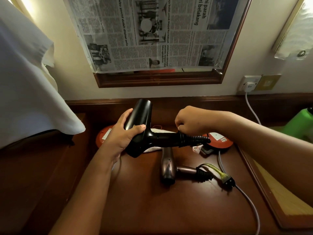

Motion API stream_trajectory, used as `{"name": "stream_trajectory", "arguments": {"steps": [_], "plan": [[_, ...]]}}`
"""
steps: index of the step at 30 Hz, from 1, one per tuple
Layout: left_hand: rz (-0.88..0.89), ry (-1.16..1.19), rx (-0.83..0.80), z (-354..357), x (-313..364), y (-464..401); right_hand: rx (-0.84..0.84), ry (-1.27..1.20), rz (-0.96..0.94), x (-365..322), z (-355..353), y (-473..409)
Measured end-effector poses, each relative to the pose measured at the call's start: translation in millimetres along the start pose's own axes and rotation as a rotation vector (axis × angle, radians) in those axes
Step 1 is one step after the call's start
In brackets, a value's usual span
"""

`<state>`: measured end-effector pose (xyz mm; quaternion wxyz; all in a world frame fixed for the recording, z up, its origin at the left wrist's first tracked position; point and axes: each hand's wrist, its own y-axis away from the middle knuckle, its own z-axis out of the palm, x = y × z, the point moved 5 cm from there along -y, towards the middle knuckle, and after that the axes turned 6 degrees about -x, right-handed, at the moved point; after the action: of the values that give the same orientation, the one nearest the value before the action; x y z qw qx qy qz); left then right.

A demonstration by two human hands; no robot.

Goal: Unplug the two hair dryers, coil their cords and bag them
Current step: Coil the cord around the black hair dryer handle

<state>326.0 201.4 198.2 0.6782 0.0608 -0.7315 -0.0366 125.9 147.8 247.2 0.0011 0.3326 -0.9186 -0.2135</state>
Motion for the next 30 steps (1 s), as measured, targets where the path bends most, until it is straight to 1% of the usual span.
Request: {"name": "stream_trajectory", "arguments": {"steps": [3,8,12,23,30], "plan": [[0.026,-0.055,0.005,1,3,0,0.005,0.009,0.016,-1,3,3],[0.041,-0.149,-0.061,12,12,-4,0.044,0.041,-0.028,-6,-1,8],[-0.007,-0.117,-0.054,14,10,-6,0.047,0.037,-0.007,-1,-2,12],[-0.028,-0.075,-0.050,16,12,-8,0.121,0.076,0.079,13,-9,27],[-0.046,-0.048,-0.006,18,8,-12,0.093,0.189,0.119,2,-1,33]]}}
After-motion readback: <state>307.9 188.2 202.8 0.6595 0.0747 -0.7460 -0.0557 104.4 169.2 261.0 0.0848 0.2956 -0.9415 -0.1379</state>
